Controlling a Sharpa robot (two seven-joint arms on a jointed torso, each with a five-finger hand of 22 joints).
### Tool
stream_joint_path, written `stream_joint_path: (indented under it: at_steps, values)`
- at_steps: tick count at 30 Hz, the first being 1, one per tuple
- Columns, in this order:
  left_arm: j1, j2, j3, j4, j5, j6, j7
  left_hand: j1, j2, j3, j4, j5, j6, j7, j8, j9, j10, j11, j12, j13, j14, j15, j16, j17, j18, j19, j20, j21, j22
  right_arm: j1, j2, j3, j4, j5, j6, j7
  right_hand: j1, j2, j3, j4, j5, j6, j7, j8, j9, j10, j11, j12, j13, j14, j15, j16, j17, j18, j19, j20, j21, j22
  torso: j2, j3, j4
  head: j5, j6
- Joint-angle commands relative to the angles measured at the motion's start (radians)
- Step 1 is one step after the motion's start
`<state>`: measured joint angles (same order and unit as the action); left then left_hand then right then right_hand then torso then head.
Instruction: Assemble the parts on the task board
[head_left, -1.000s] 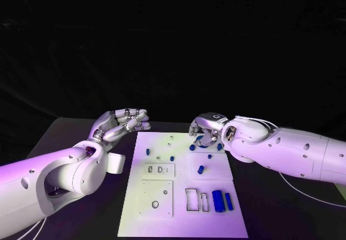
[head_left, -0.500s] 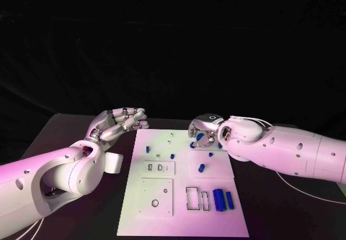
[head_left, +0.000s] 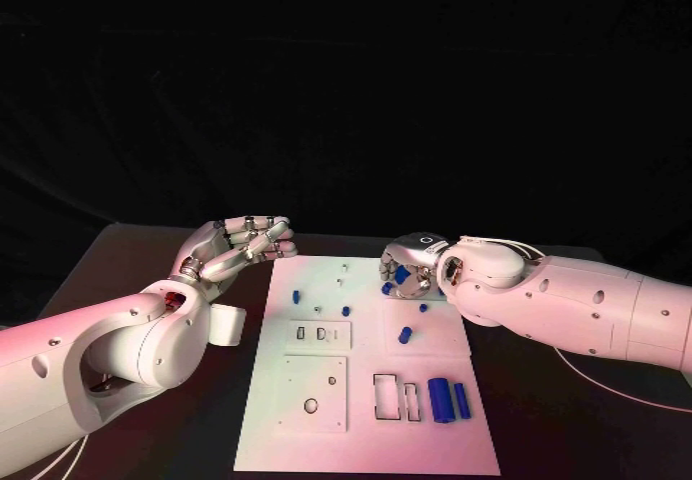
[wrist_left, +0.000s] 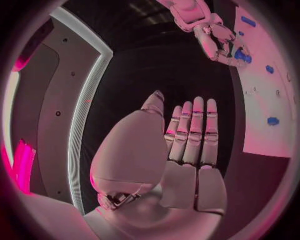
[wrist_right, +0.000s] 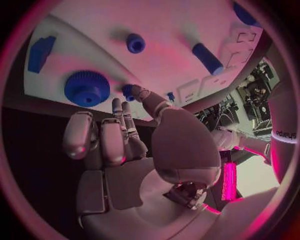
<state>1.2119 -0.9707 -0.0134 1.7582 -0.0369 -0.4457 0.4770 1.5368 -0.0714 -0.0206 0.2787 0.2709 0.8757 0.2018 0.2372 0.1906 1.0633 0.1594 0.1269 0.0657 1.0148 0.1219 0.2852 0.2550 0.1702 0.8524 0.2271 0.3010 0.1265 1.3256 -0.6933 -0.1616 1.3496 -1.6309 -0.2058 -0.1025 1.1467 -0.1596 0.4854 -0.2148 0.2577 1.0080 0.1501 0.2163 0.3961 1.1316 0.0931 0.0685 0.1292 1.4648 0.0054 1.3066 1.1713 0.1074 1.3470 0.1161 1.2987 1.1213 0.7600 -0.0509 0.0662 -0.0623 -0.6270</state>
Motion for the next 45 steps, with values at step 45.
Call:
stream_joint_path:
  at_steps: [45]
  values:
    - [0.005,0.001,0.001,-0.019,0.006,0.025,-0.008,-0.004,0.0,-0.007,0.0,-0.006,-0.005,0.002,-0.006,0.001,-0.006,0.004,-0.012,0.001,-0.009,0.003,-0.006,0.004,0.01,-0.002,0.006,-0.005,-0.002,0.011,0.066,0.012,0.005,-0.02,-0.263,-0.109,0.033,0.014,0.165,0.052,-0.096,0.073,-0.031,0.045,0.072,0.112,-0.029,0.003,0.014,0.042,-0.018,0.07,0.041,-0.036,0.043,-0.02,0.089,0.136,0.017,-0.002,0.0081,-0.009,0.018]
